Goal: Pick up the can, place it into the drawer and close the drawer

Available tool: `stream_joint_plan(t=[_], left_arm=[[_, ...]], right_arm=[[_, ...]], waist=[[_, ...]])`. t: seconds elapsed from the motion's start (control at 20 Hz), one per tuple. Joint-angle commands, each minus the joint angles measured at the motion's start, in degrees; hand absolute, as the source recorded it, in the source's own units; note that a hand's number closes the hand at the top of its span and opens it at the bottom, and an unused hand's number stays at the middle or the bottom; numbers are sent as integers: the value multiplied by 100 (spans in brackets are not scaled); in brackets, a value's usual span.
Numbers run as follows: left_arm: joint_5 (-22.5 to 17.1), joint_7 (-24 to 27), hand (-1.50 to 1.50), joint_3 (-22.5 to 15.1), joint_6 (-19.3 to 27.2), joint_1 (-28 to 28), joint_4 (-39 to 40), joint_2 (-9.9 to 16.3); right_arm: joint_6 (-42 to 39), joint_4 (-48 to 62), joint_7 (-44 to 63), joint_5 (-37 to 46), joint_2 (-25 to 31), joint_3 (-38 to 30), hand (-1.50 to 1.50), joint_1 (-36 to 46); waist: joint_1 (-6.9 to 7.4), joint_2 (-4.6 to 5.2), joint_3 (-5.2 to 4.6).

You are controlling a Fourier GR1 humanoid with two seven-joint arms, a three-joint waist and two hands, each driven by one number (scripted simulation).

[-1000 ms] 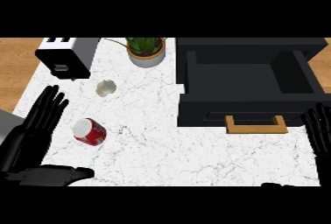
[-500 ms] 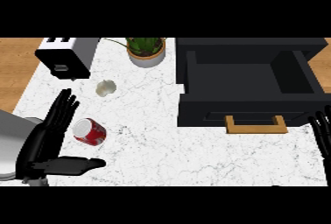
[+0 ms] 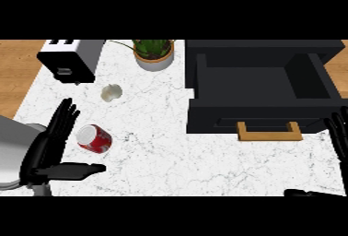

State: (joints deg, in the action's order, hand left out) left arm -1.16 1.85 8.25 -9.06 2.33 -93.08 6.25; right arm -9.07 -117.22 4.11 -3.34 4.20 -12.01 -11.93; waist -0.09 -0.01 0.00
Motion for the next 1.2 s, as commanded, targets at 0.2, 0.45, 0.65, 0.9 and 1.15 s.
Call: stream_joint_plan(t=[0.2, 0.45, 0.65, 0.9, 1.15], left_arm=[[71, 794, -150, 354, -165, -64, 1001, 259], [170, 1328, -150, 406, -166, -215, 1761, 256], [258, 1942, -150, 496, -183, -364, 2568, 283], [424, 1992, -150, 312, -60, -401, 2692, 200], [167, 2235, -150, 589, -507, -308, 3061, 592]], right_arm=[[-136, -155, 135, -52, -54, -62, -150, -129], [-311, 393, -557, -108, -10, -325, -150, -116], [-299, -74, -370, 32, -162, -91, -150, -392], [-128, 237, -452, 324, -289, 41, -150, -61], [-229, -127, -162, 136, -221, -99, -150, -131]], waist=[[-9, 0, -2], [-13, 1, -1], [-29, 1, -2], [-4, 1, -1], [-2, -1, -1]])
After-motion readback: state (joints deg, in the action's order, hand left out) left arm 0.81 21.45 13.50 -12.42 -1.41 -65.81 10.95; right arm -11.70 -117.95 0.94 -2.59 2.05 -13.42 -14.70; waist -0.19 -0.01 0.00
